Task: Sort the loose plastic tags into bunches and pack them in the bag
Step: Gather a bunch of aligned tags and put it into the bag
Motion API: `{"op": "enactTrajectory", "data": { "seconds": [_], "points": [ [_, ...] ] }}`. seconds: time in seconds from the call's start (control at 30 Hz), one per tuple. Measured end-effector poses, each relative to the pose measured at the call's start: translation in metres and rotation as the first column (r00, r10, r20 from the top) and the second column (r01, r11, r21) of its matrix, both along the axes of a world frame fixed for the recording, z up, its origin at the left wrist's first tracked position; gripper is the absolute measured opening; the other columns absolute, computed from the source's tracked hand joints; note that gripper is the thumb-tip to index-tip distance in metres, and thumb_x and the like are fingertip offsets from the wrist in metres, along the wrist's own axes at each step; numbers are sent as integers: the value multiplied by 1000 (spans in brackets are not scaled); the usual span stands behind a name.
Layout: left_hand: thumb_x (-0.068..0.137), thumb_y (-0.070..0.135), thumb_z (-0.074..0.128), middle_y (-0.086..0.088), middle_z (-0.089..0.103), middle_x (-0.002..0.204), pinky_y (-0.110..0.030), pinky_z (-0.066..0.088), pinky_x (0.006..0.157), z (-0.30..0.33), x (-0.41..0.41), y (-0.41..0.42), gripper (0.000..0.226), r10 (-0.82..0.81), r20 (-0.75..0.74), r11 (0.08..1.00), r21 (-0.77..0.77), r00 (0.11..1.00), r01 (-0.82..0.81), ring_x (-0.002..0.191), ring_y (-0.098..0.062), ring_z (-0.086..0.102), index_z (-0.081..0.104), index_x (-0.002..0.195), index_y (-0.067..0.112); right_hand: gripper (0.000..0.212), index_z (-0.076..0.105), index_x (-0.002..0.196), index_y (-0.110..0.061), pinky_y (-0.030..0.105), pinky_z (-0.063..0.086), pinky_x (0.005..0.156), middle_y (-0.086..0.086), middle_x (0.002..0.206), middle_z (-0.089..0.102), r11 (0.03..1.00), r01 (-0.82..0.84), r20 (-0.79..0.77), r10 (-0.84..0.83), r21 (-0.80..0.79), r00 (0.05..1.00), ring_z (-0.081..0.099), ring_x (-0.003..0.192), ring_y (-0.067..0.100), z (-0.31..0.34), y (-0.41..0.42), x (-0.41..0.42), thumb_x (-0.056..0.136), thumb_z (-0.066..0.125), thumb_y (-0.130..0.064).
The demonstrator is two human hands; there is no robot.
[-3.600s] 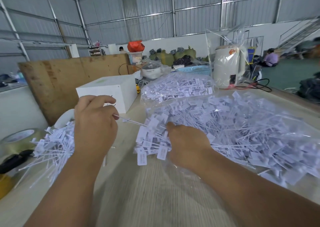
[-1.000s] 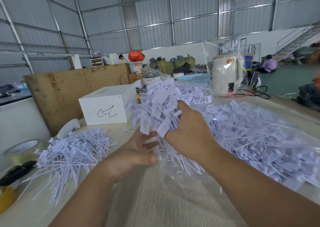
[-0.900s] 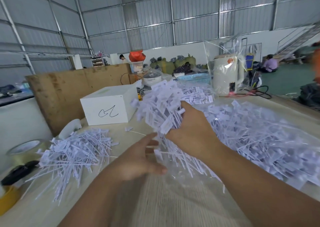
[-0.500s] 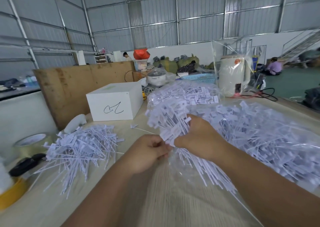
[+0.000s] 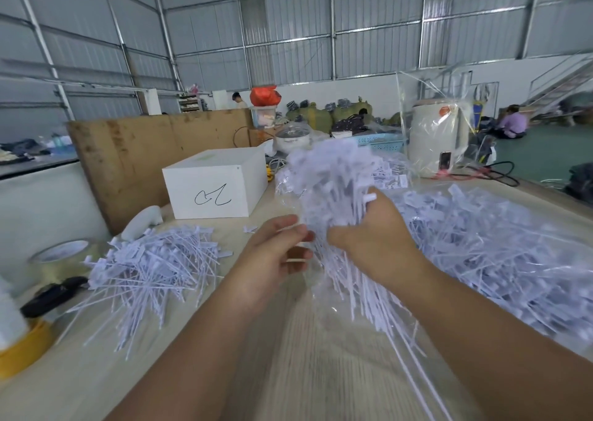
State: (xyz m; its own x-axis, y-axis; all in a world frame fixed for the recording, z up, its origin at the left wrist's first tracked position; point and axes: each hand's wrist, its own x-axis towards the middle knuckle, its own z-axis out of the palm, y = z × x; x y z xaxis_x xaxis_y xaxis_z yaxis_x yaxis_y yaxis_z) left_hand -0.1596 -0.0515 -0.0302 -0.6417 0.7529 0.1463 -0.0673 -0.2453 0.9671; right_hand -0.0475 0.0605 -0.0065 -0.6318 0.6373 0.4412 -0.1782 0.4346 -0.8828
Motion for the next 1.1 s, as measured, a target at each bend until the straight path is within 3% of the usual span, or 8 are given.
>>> {"op": "enactTrajectory", "data": {
  "seconds": [0.17,0.3,0.4,0.5,0.63,0.77,0.93,1.1],
  "points": [
    [69,21,77,-9,69,120,-30,50,95,-10,26,8,59,-407,-273,904,-255,872,342,111,-22,65,60,123,8,22,58,76,-12,23,42,47,-9,51,56,984,19,-164,-48,-178,985,54,48,12,5,4,-7,63,65,4],
    [71,17,76,-1,73,109,-41,49,102,-14,39,16,40,-350,-354,924,-283,867,258,107,-18,68,68,109,23,18,58,68,-12,30,44,51,3,50,50,935,-14,-203,-62,-353,977,51,46,20,3,4,-13,61,66,3],
    [71,15,71,-10,74,104,-44,49,101,-12,38,16,29,-294,-381,943,-263,877,202,104,-23,69,71,100,16,19,61,67,-14,34,47,55,8,55,51,891,-71,-215,-30,-448,976,53,51,22,-1,5,-18,66,68,4],
    [66,19,68,-13,74,97,-44,51,96,-11,37,16,28,-223,-400,953,-282,889,112,96,-25,71,73,93,13,28,60,94,0,30,48,51,12,63,54,829,-117,-202,5,-546,979,57,52,24,-3,3,-18,68,71,1],
    [59,19,63,-14,66,70,-34,48,72,-6,36,14,16,-142,-436,958,-287,889,12,68,-18,62,68,70,10,14,58,77,-2,27,46,45,13,59,51,778,-200,-260,49,-596,964,53,45,21,4,-1,-16,73,68,7],
    [60,16,62,-16,62,68,-37,45,69,0,35,11,23,-119,-428,971,-238,896,15,66,-20,57,63,76,-1,30,55,97,-3,27,47,43,13,66,53,724,-254,-312,57,-642,949,58,43,19,11,-3,-14,73,71,5],
    [56,8,58,-12,51,64,-33,46,59,5,39,8,15,-136,-355,969,-242,925,50,57,-20,49,59,69,1,17,56,82,-2,28,47,43,11,58,51,708,-267,-323,57,-654,945,55,42,20,11,-3,-14,74,68,7],
    [61,10,66,1,50,53,-21,40,44,11,39,3,17,-270,-250,934,-301,930,191,43,-13,47,66,62,28,14,55,83,-3,26,46,41,11,57,50,659,-283,-331,55,-696,942,53,39,19,12,-1,-13,77,63,7]
  ]
}}
